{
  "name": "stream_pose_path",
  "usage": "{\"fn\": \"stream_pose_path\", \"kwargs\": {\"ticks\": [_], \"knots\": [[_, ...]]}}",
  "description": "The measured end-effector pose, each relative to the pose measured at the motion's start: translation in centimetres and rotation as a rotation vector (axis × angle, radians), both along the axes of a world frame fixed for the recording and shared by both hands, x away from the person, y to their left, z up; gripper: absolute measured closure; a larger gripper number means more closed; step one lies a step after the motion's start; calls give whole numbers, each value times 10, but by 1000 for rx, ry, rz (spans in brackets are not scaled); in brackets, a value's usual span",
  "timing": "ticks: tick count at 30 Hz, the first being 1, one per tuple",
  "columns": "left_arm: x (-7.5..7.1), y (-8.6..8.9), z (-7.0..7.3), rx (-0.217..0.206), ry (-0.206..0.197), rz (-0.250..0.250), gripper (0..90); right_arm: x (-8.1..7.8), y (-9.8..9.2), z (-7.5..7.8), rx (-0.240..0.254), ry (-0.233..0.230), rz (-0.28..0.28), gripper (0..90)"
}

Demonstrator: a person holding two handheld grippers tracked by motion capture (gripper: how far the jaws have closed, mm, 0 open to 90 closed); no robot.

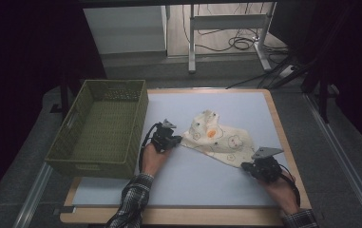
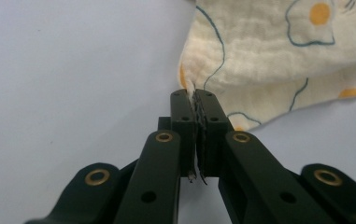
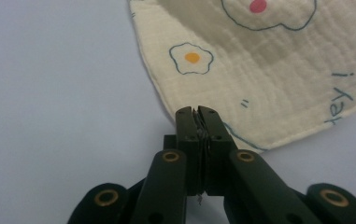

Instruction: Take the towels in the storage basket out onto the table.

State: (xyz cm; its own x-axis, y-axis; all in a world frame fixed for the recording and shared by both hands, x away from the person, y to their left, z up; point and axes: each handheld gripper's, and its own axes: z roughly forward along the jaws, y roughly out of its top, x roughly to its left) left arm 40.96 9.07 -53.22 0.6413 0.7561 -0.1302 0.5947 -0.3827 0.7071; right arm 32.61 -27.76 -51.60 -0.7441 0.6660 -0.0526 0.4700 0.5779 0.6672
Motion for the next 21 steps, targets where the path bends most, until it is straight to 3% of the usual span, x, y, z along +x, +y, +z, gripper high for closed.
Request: {"fn": "stream_pose_path", "kwargs": {"ticks": [5, 7, 8, 17, 18, 19, 21], "knots": [[-21, 4, 14, -5, -23, 20, 875, -7, -2, 5, -14, 1, 21, 887], [-35, 7, 18, -17, -35, 23, 869, -15, -8, 10, 32, 6, 31, 887], [-50, 10, 20, -30, -42, 25, 868, -19, -10, 12, 43, 7, 36, 887], [-123, 30, 3, -40, 15, 44, 864, -55, -12, 15, 98, 50, 106, 886], [-123, 30, 3, -40, 15, 44, 864, -60, -11, 14, 108, 62, 116, 886], [-137, 35, -1, -39, 28, 49, 864, -64, -10, 13, 112, 73, 125, 886], [-142, 36, -3, -40, 31, 48, 855, -70, -6, 9, 105, 89, 142, 884]]}}
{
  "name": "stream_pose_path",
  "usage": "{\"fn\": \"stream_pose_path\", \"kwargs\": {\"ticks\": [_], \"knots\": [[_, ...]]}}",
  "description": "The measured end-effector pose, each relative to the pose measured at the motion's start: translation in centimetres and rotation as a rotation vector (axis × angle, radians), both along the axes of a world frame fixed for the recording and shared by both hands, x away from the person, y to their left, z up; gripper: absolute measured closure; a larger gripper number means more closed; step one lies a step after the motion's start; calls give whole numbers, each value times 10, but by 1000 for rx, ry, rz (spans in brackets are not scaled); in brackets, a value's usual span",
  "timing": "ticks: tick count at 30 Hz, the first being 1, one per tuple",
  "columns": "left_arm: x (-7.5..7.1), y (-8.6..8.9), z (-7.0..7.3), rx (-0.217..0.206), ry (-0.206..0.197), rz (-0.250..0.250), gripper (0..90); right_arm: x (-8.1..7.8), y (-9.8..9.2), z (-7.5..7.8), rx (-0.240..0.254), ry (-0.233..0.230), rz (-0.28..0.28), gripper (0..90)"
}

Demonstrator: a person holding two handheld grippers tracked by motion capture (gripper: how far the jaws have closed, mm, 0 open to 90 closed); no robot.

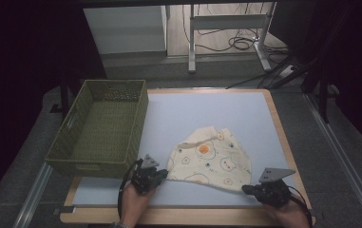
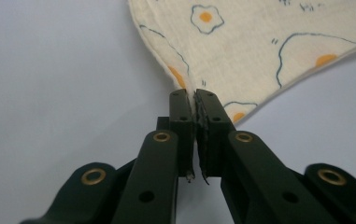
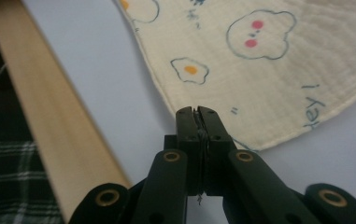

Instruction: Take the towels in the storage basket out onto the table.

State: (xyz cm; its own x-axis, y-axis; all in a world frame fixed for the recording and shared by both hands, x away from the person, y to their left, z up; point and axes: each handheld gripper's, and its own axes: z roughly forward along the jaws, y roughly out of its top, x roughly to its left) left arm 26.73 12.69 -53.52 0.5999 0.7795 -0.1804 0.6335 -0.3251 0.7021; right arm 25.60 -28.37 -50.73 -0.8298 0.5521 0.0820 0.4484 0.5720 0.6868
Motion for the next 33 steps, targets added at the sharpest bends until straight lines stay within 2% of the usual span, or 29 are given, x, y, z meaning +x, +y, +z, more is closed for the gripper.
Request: {"fn": "stream_pose_path", "kwargs": {"ticks": [1, 3, 6, 8, 9, 10, 11, 12, 13, 14, 17, 18, 19, 20, 21, 22, 23, 25, 26, 27, 29, 31, 33], "knots": [[-10, 3, -3, 5, -6, 6, 824, -3, 2, -2, -10, 6, 9, 879], [-11, 4, -1, 19, -35, 21, 640, -6, 5, -3, -25, 3, 21, 855], [0, 0, 6, 6, -55, 19, 545, 0, 1, 7, -2, -32, -3, 798], [10, -7, 10, 24, -79, 8, 507, 7, -2, 15, 2, -50, -25, 777], [10, -7, 10, 24, -79, 8, 494, 10, -3, 17, -2, -60, -33, 776], [22, -14, 13, 34, -92, -2, 487, 15, -4, 20, -8, -67, -43, 774], [22, -14, 13, 34, -92, -2, 487, 22, -5, 22, -15, -74, -56, 773], [29, -18, 14, 29, -99, -10, 487, 22, -5, 22, -15, -74, -56, 773], [43, -26, 18, 27, -110, -28, 468, 38, -6, 23, -23, -82, -85, 772], [50, -31, 19, 30, -111, -45, 468, 44, -7, 23, -20, -83, -96, 768], [69, -46, 26, 59, -144, -107, 468, 69, -6, 23, -30, -89, -135, 759], [69, -46, 26, 59, -144, -107, 468, 69, -6, 23, -30, -89, -135, 759], [77, -53, 29, 66, -153, -130, 468, 85, -4, 24, -35, -96, -150, 755], [82, -57, 31, 78, -157, -143, 468, 85, -4, 24, -35, -96, -150, 755], [88, -63, 33, 99, -164, -154, 469, 98, -3, 24, -38, -104, -165, 756], [100, -73, 36, 119, -173, -175, 469, 106, -2, 24, -37, -103, -174, 756], [106, -78, 36, 120, -175, -182, 473, 113, 0, 24, -38, -101, -186, 757], [119, -85, 36, 118, -161, -192, 489, 129, 4, 25, -43, -102, -202, 757], [119, -85, 36, 118, -161, -192, 490, 129, 4, 25, -43, -102, -202, 757], [129, -93, 33, 121, -145, -210, 490, 141, 9, 24, -45, -105, -214, 755], [136, -98, 29, 87, -130, -240, 490, 154, 16, 23, -46, -104, -220, 742], [139, -103, 25, 102, -121, -240, 489, 167, 24, 20, -55, -98, -230, 713], [141, -105, 22, 110, -115, -245, 489, 173, 28, 17, -54, -91, -234, 699]]}}
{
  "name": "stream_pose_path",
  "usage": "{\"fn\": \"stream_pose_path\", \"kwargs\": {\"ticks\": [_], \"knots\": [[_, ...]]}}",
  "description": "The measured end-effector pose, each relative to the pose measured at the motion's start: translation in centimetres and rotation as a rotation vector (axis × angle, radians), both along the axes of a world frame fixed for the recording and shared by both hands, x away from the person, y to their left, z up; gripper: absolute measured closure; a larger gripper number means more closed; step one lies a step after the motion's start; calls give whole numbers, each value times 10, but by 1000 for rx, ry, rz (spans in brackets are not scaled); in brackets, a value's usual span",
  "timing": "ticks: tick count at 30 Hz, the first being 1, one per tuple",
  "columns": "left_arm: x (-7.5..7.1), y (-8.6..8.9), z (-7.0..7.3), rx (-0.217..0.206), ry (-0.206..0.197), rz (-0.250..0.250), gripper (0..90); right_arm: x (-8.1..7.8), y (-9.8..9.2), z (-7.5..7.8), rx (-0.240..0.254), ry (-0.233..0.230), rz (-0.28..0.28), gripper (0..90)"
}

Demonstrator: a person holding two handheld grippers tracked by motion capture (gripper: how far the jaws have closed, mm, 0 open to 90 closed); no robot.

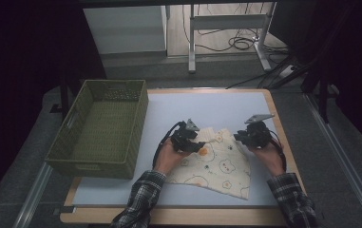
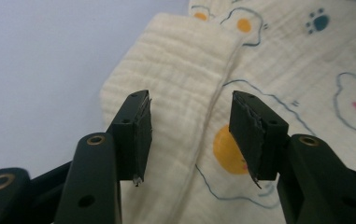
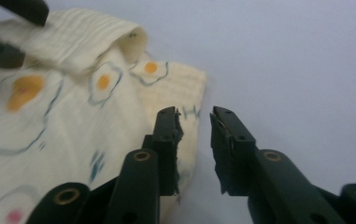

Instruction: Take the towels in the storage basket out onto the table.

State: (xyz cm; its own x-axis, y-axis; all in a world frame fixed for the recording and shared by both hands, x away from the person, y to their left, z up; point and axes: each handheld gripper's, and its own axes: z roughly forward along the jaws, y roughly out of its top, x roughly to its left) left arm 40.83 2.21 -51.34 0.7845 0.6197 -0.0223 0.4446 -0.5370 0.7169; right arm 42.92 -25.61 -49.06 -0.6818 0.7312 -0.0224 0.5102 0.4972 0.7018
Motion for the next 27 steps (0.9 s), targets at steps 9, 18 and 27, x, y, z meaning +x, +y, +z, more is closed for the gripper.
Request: {"fn": "stream_pose_path", "kwargs": {"ticks": [9, 18, 27], "knots": [[4, 4, -15, 32, 15, 34, 866, 20, 27, -27, 20, 72, 16, 869], [11, 50, 18, -200, -35, 195, 874, 9, 7, 10, -38, -73, -39, 879], [34, 74, 13, -133, 9, 413, 607, 26, -20, 15, -41, -72, -191, 717]]}}
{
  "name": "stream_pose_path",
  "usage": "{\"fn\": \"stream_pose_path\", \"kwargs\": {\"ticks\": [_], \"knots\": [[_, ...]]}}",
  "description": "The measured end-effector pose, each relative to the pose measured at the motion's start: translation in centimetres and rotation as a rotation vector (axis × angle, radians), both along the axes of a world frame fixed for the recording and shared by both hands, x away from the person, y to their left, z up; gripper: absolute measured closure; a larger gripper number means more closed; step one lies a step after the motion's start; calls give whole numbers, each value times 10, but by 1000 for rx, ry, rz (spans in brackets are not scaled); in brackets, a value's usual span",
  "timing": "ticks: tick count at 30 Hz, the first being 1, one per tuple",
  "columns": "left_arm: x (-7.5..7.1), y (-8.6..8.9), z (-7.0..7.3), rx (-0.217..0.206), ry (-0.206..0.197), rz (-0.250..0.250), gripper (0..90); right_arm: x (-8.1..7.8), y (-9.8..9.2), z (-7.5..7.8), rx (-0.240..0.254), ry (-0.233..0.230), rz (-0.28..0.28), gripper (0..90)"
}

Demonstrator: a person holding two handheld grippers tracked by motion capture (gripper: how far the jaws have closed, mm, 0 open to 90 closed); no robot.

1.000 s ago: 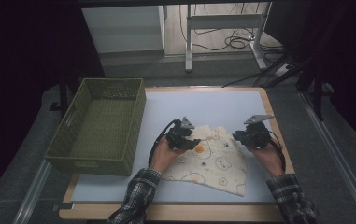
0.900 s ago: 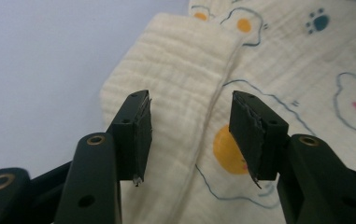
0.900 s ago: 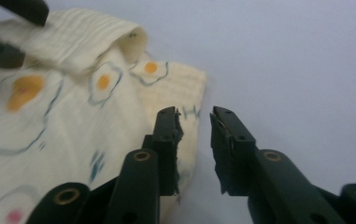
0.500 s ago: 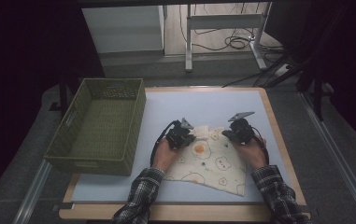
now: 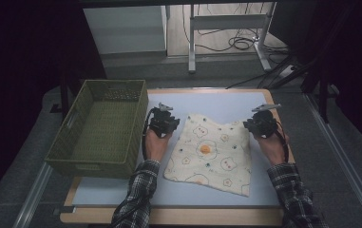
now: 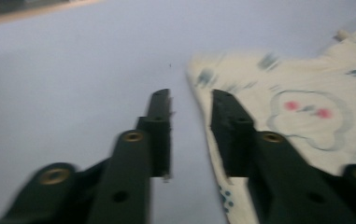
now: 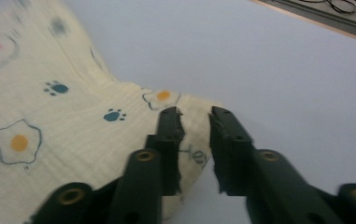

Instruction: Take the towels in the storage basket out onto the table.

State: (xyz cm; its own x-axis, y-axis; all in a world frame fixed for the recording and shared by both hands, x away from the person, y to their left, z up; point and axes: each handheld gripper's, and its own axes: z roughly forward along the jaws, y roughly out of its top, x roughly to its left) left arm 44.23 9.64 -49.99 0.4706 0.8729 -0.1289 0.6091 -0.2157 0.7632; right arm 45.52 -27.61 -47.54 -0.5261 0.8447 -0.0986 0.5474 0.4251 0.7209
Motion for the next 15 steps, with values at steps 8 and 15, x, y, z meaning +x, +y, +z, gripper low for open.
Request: {"fn": "stream_pose_path", "kwargs": {"ticks": [8, 15], "knots": [[-18, -12, -8, 71, -20, -62, 473, -13, -17, -6, 50, 25, 14, 684], [-36, -17, -19, 143, -26, -92, 421, -15, -24, -10, 76, 25, 1, 647]]}}
